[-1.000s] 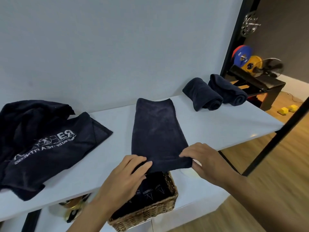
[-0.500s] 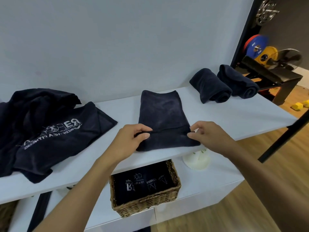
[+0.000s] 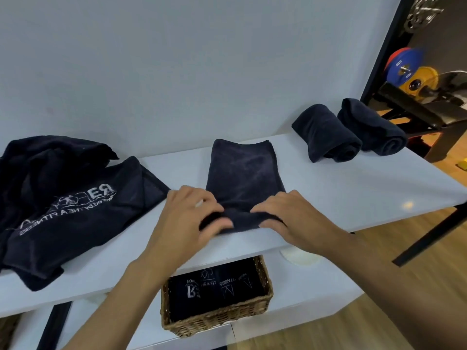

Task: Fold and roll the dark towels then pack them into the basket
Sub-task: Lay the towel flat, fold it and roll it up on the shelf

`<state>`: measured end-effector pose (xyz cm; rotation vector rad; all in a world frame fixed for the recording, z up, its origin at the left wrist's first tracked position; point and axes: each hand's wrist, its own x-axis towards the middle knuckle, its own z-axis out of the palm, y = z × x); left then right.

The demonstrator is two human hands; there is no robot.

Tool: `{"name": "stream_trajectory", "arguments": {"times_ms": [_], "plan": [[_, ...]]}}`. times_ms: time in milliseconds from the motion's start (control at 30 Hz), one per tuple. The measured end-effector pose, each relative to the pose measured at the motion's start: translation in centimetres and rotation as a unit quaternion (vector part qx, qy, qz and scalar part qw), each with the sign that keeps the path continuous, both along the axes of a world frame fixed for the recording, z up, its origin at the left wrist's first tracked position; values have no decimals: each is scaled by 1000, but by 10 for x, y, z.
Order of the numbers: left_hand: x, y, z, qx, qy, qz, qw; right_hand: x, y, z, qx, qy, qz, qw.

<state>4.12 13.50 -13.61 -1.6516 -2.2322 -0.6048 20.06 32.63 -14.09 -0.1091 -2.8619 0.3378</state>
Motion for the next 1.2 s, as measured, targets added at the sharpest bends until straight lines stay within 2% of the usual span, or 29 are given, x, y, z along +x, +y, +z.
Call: {"name": "stream_trajectory", "arguments": {"times_ms": [67,133,167,233,267,333,367,433,533,667,700,733,767,833,900,967,1000,1067,1133,1200], "plan": [[0,-5,-9,-62,91,-40,993,-2,3,10,-156,-52,-18,986],[-2,-4,-10,-90,96,-39,991,-5,8,18,-251,-76,-17,965],[-2,-1,-8,-99,71,-40,992,-6,10,22,-261,-89,-19,961],[-6,8,4,-112,-47,-45,992,-12,14,27,-240,-111,-38,964],[-10,13,11,-130,-119,-44,983,-14,15,27,-194,-107,-51,974],[-21,22,21,-185,-226,-41,956,-15,14,25,-25,-20,-70,997],[-27,25,25,-206,-261,-42,942,-14,12,22,44,35,-56,997],[-39,32,29,-214,-330,-42,919,-10,4,12,95,38,-27,994],[-42,33,34,-202,-433,-51,877,-7,-2,-2,106,2,-30,994],[-37,19,36,-226,-514,-54,826,-5,-6,10,-45,-44,-39,997],[-35,16,36,-220,-510,-46,831,-5,-6,11,-77,-61,-32,995],[-33,14,33,-203,-475,-35,856,-5,-6,14,-110,-75,-29,991],[-29,13,30,-179,-406,-19,896,-6,-4,17,-142,-81,-26,986],[-20,11,24,-90,-199,-12,976,-13,1,24,-189,-107,-21,976],[-11,7,16,-61,-19,-40,997,-22,6,31,-194,-133,-19,972],[-7,5,5,-105,66,-40,991,-32,9,35,-182,-152,-32,971],[-7,4,0,-118,80,-37,989,-36,10,35,-170,-153,-40,973],[-6,7,-2,-124,40,-42,991,-40,8,32,-98,-113,-54,987],[-9,11,4,-117,-51,-37,991,-34,2,26,-6,-22,-46,999],[-13,15,10,-123,-143,-33,982,-25,-6,15,41,-2,-23,999]]}}
